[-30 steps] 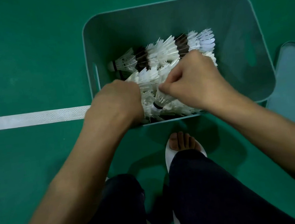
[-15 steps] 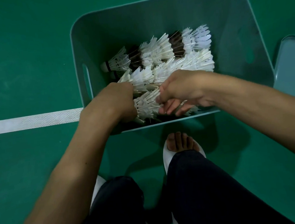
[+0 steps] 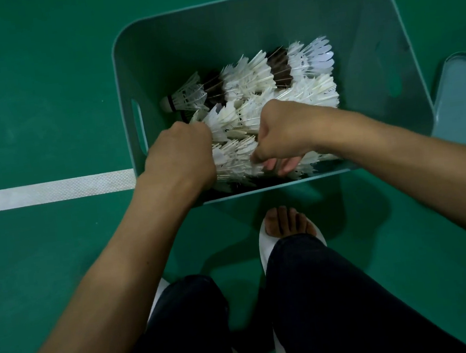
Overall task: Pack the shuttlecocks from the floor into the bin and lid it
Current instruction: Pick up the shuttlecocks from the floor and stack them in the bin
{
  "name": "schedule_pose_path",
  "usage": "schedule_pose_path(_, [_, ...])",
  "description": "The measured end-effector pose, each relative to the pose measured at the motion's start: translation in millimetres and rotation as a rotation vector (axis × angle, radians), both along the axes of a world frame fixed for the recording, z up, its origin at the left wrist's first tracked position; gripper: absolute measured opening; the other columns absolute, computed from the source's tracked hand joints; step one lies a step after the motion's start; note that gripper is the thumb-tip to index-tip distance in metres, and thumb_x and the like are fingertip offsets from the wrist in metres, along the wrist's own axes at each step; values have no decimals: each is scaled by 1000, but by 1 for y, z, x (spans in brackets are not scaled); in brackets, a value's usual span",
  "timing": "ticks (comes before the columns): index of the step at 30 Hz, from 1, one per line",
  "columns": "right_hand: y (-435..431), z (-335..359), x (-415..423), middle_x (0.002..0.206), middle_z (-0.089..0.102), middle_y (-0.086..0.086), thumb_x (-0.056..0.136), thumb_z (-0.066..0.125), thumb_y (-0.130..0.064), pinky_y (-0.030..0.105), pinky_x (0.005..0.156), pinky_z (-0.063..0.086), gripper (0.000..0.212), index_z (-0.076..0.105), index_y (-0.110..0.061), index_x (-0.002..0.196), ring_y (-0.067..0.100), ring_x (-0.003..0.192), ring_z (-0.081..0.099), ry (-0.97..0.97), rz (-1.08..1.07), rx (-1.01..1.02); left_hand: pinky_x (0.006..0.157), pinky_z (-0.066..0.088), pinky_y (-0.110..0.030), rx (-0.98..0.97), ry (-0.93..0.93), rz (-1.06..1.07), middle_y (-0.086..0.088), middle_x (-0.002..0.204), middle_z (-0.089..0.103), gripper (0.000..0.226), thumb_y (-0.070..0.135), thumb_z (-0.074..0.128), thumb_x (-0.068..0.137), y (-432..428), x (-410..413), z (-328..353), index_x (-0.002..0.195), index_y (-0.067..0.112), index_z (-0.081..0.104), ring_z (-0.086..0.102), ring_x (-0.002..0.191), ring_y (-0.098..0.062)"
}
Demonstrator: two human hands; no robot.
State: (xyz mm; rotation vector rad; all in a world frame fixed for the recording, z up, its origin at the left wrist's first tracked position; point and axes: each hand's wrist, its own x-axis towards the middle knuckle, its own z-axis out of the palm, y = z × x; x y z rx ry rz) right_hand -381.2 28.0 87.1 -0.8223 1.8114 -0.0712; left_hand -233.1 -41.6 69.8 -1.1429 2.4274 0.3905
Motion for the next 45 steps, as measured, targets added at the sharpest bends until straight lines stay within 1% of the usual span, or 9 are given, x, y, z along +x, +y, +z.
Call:
schedule_pose_path(4, [0,23,-7,78,77,15,89,79,-28,38,66,66,36,73,7,90,29,64,76,63,50,-14,66,44,-36,52,66,28,-9,81,48,23,8,74,81,-1,3,24,97,6,57,53,79,-31])
schedule_pose_path(7, [-4,42,-12,71,77,7,91,76,-26,31,59,64,27,77,-1,80,18,54,71,161,72,-143,76,57,-41,-2,220,90,-13,99,66,28,7,73,74,-14,17,49,101,11,68,65,89,-35])
schedule_pose_path(12, [-21,44,-8,65,75,0,89,77,-28,18,42,48,22,75,-11,76,7,45,67,325,40,-316,80,56,-44,-165,418,210,-15,94,67,26,1,61,75,-30,22,62,99,10,69,63,89,-38])
schedule_pose_path(16, [-4,35,-30,67,74,10,86,76,-27,34,72,61,19,76,-12,76,21,59,72,558,-122,-381,71,41,-36,-78,265,156,-8,72,41,15,-7,53,84,-16,0,53,77,5,46,46,78,-34])
schedule_pose_path(20, [22,21,-51,71,64,20,79,72,-18,39,71,55,19,70,1,79,30,66,60,839,-160,-347,73,41,-36,-23,197,81,-18,100,57,22,-2,50,91,-19,-19,33,110,1,62,59,95,-37])
schedule_pose_path(24, [32,8,-54,60,49,14,78,73,-14,32,65,39,25,56,0,65,19,54,42,826,-151,-271,73,42,-37,10,171,74,-18,105,61,25,0,51,92,-21,-25,14,114,1,62,51,85,-32])
schedule_pose_path(35, [30,0,-70,74,70,18,73,77,-27,35,80,56,24,74,-4,83,33,81,68,792,-214,-351,65,42,-36,81,218,176,-11,95,59,24,0,66,81,-31,-22,7,101,10,59,57,80,-30])
schedule_pose_path(42, [36,1,-64,78,74,19,79,76,-27,42,84,57,27,76,0,84,38,82,69,786,-144,-411,67,42,-35,-74,187,126,-7,68,39,13,-4,56,87,-14,-24,6,92,8,55,48,73,-32])
schedule_pose_path(45, [37,9,-70,64,72,11,83,75,-33,39,91,58,23,76,-10,80,27,66,73,718,-159,-397,69,42,-33,-27,176,173,-10,78,49,19,-3,66,82,-20,-24,13,96,7,58,53,80,-32])
